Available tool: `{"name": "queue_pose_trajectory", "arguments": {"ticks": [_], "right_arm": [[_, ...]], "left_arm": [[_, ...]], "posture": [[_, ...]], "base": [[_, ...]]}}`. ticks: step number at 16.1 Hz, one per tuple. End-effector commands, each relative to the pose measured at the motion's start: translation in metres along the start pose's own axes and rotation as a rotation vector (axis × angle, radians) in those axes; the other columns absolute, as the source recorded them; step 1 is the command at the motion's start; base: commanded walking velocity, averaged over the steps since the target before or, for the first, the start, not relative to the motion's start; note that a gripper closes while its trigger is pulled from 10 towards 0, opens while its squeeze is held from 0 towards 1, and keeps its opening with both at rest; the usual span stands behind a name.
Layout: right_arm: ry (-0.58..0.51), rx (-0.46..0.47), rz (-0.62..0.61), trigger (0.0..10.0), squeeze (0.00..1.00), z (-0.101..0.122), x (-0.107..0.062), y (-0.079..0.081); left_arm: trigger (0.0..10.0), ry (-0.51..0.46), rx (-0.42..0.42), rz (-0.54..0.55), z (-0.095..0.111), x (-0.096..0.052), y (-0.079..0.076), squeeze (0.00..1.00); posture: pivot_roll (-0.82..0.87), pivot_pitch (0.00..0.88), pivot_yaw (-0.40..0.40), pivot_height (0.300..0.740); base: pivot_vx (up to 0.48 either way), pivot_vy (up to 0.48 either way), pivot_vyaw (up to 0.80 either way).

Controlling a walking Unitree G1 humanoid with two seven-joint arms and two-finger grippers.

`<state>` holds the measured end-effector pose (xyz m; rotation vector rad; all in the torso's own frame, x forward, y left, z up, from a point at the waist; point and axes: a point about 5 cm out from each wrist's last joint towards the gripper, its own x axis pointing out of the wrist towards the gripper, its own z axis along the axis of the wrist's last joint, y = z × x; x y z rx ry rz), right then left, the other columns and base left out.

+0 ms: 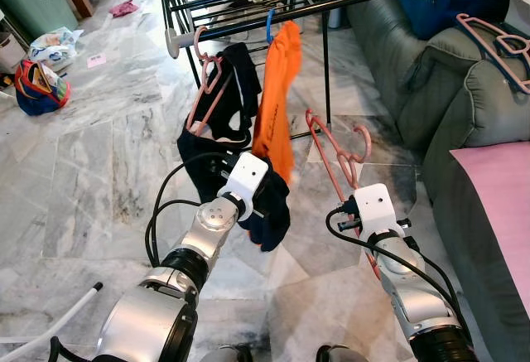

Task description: Hang hanger

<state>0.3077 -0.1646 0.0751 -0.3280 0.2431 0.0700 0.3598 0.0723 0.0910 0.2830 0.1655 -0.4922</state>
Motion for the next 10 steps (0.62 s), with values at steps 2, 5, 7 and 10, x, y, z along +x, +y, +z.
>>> {"name": "queue_pose_trajectory", "arguments": {"ticks": [2,5,7,10], "right_arm": [[0.004,0.001,0.001,10.0,0.0,-0.002,0.0,0.002],[0.004,0.001,0.001,10.0,0.0,-0.002,0.0,0.002],[0.004,0.001,0.001,10.0,0.0,-0.002,0.0,0.002],[-0.157,0.115,-0.182,10.0,0.0,0.013,-0.013,-0.012]], "left_arm": [[10.0,-0.033,0.006,0.021,0.006,0.0,0.007,0.0],[10.0,-0.033,0.006,0.021,0.006,0.0,0.007,0.0],[10.0,-0.033,0.006,0.021,0.006,0.0,0.007,0.0],[10.0,-0.3,-0.092,0.087,0.015,-0.026,0.032,0.0]], "posture": [[-0.06,0.205,0.123,0.74],[-0.06,0.205,0.123,0.74],[-0.06,0.205,0.123,0.74],[-0.05,0.167,0.09,0.74]], "base": [[0.0,0.0,0.0],[0.0,0.0,0.0],[0.0,0.0,0.0],[0.0,0.0,0.0]]}}
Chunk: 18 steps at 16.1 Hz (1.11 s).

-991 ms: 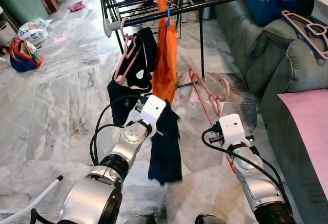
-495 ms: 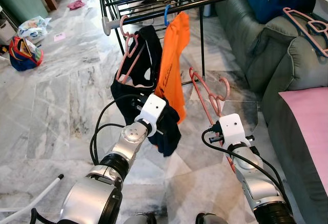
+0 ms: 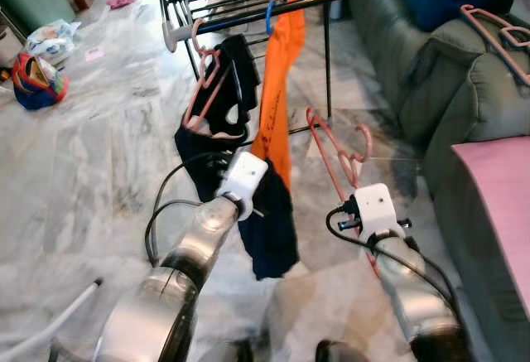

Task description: Hang hanger

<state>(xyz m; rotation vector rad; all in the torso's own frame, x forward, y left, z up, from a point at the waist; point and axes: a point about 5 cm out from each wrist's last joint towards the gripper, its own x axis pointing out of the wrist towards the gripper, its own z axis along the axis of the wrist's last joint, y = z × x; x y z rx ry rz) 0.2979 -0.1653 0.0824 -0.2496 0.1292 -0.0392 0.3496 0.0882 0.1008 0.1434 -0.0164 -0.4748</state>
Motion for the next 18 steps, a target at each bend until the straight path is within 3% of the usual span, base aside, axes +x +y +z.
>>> {"name": "queue_pose_trajectory", "arguments": {"ticks": [1,5,9,12,13,18], "right_arm": [[-0.072,0.043,-0.081,10.0,0.0,0.011,-0.002,-0.011],[-0.064,0.057,-0.074,10.0,0.0,0.007,-0.004,-0.007],[-0.076,0.06,-0.098,10.0,0.0,0.006,-0.008,-0.016],[-0.075,0.079,-0.11,10.0,0.0,0.006,-0.008,-0.018],[-0.07,0.083,-0.108,10.0,0.0,0.005,-0.01,-0.02],[-0.009,0.092,-0.092,10.0,0.0,-0.007,-0.021,-0.022]], "left_arm": [[10.0,-0.107,-0.003,0.055,0.012,-0.009,0.021,0.0],[10.0,-0.064,-0.023,0.076,-0.001,-0.015,0.018,0.0],[10.0,-0.125,-0.015,0.174,0.005,-0.03,0.032,0.0],[10.0,-0.031,-0.059,0.156,-0.018,-0.045,0.035,0.0],[10.0,0.009,-0.076,0.152,-0.024,-0.044,0.031,0.0],[10.0,0.024,-0.146,0.107,-0.019,-0.028,0.015,0.0]], "posture": [[-0.05,0.165,0.093,0.74],[-0.06,0.163,0.092,0.74],[-0.05,0.151,0.094,0.74],[-0.07,0.146,0.093,0.74],[-0.08,0.15,0.087,0.74],[-0.14,0.165,0.064,0.74]], "base": [[0.0,0.0,0.0],[0.0,0.0,0.0],[0.0,0.0,0.0],[0.0,0.0,0.0],[0.0,0.0,0.0],[0.0,0.068,0.0]]}}
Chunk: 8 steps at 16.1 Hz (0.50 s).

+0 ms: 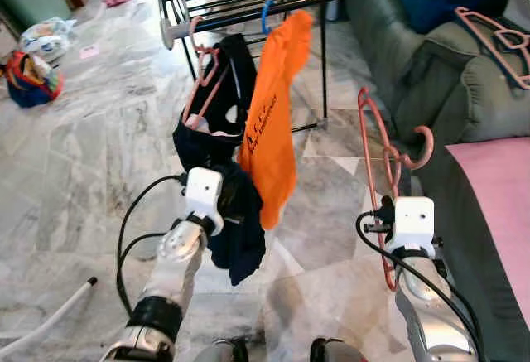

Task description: Hang hanger

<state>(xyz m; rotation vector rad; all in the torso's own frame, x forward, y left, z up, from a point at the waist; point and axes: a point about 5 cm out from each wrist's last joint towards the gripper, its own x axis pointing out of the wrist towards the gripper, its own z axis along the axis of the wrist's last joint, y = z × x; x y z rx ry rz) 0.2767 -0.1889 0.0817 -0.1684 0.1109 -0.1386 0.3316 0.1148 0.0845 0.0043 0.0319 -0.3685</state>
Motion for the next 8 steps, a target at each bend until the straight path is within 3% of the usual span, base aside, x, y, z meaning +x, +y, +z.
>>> {"name": "queue_pose_trajectory", "arguments": {"ticks": [1,4,6,8], "right_arm": [[0.006,0.004,0.002,10.0,0.0,-0.001,-0.003,-0.002],[0.014,0.018,-0.003,10.0,0.0,0.0,-0.005,0.0],[0.02,0.019,0.059,10.0,0.0,0.0,0.0,0.013],[0.026,0.012,0.101,10.0,0.0,0.002,0.006,0.022]], "left_arm": [[10.0,0.007,-0.002,0.001,-0.001,0.001,-0.001,0.0],[10.0,0.03,0.005,-0.054,-0.002,0.002,-0.003,0.0],[10.0,0.025,-0.001,-0.038,-0.001,0.004,0.0,0.0],[10.0,0.021,-0.01,-0.001,0.0,0.006,0.001,0.0]], "posture": [[-0.15,0.172,0.065,0.74],[-0.15,0.155,0.057,0.74],[-0.13,0.119,0.043,0.74],[-0.11,0.106,0.038,0.74]], "base": [[0.0,0.371,0.0],[0.0,0.467,-0.28],[0.0,0.469,0.0],[0.0,0.469,-0.52]]}}
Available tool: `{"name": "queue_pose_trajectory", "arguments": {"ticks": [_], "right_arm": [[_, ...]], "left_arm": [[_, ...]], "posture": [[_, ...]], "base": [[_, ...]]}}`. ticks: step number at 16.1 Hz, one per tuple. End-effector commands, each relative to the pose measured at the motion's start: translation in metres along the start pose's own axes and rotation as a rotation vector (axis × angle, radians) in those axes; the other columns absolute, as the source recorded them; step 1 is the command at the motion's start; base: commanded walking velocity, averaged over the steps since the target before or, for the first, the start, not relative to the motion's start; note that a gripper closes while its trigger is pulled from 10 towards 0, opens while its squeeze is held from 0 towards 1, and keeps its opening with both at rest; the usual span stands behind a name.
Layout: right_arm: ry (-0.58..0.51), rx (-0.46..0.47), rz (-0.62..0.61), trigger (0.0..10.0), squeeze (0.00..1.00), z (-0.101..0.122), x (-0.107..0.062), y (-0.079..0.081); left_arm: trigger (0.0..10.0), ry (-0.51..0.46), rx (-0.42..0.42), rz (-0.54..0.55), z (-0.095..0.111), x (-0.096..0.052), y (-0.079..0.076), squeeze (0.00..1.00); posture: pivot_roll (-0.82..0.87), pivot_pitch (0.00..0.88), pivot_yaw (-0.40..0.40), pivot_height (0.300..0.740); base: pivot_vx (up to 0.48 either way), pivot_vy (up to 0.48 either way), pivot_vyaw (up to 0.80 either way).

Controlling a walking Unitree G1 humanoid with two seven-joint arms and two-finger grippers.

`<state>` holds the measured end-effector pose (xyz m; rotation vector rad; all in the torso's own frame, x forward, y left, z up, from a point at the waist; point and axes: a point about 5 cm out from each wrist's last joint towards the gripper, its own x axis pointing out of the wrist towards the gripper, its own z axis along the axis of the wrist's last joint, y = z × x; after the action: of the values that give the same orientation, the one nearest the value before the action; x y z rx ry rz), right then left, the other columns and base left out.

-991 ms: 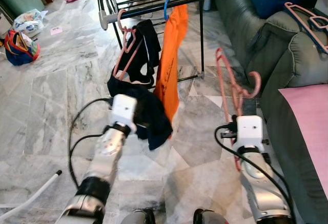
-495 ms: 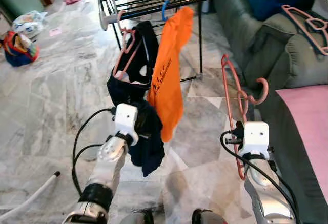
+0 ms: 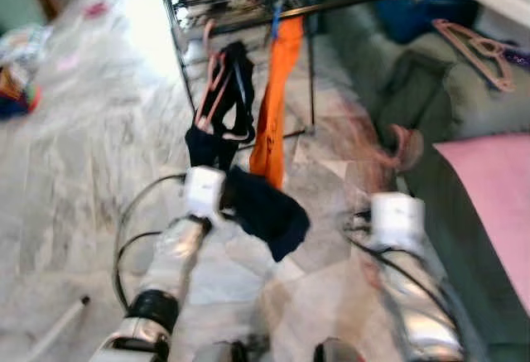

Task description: Hang hanger

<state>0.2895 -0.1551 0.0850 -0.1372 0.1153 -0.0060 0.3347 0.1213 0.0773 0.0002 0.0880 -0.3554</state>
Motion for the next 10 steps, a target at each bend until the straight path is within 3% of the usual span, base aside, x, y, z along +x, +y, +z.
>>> {"name": "queue_pose_trajectory", "arguments": {"ticks": [1,4,7,10], "right_arm": [[0.007,-0.014,-0.007,10.0,0.0,-0.002,0.001,-0.008],[0.022,0.005,-0.024,10.0,0.0,-0.005,0.006,-0.011],[0.025,0.003,-0.006,10.0,0.0,-0.006,0.007,-0.003],[0.035,0.002,0.005,10.0,0.0,-0.009,0.006,-0.001]], "left_arm": [[10.0,-0.053,-0.007,-0.008,0.012,0.006,-0.008,0.0],[10.0,-0.046,0.024,-0.033,0.008,0.002,-0.009,0.0],[10.0,-0.028,0.029,-0.004,0.003,-0.003,-0.001,0.0],[10.0,-0.016,0.036,-0.012,0.001,-0.003,-0.006,0.0]], "posture": [[-0.1,0.11,0.045,0.74],[-0.06,0.122,0.056,0.74],[-0.05,0.133,0.06,0.74],[-0.05,0.138,0.056,0.74]], "base": [[0.0,0.469,-0.56],[0.0,0.437,-0.15],[0.0,0.0,0.0],[0.0,0.0,0.0]]}}
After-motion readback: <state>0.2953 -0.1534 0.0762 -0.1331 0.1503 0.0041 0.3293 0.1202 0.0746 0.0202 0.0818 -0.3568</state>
